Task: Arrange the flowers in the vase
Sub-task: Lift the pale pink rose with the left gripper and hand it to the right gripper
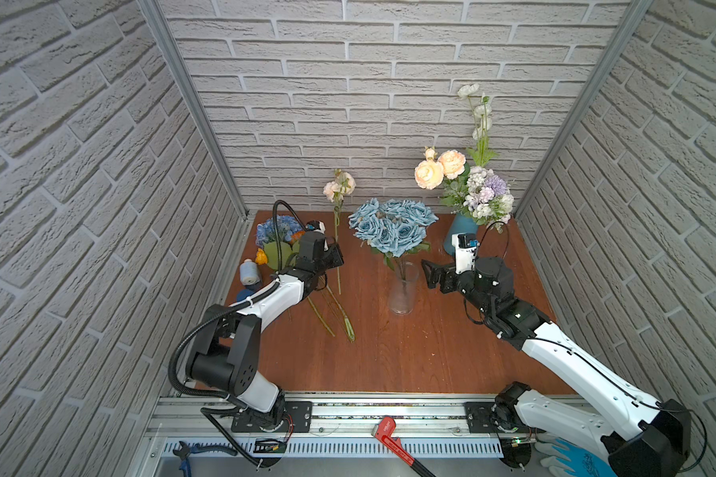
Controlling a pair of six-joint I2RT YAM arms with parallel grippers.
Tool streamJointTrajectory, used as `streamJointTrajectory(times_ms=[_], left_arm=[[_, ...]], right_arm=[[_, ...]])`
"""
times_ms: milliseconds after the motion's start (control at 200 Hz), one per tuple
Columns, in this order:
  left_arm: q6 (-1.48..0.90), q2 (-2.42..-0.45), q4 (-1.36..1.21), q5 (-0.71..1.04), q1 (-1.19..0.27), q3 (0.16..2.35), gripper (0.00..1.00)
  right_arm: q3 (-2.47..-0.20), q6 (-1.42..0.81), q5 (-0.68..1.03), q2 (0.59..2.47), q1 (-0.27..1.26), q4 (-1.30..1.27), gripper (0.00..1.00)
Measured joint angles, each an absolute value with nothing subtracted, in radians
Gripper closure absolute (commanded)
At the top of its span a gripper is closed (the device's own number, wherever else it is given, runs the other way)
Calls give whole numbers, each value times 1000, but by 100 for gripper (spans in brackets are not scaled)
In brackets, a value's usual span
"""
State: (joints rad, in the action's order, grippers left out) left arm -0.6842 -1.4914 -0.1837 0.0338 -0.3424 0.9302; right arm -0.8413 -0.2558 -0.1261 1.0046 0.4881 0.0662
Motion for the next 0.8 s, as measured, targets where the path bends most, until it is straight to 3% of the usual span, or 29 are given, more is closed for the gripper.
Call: streamJointTrajectory(times_ms=[190,320,405,570,800], left_arm=[[-644,-1268,-244,-6,-342,873,100],[-594,-1143,-295,-37,-356,867,100],[-554,-1081,-334,-56,-385,859,100],[-472,-1026,-402,-63,-479,838,100],[-372,-1042,-464,20,-595,838,100]], right_arm=[[-892,-255,-42,1006,488,13,1],[-934,-249,80,1035,488,-65,10],[-999,-248,167,1081,488,-83,12],[-1085,-255,299,1147,494,-152,13],[-1155,-300,429,1223,508,-260,22]])
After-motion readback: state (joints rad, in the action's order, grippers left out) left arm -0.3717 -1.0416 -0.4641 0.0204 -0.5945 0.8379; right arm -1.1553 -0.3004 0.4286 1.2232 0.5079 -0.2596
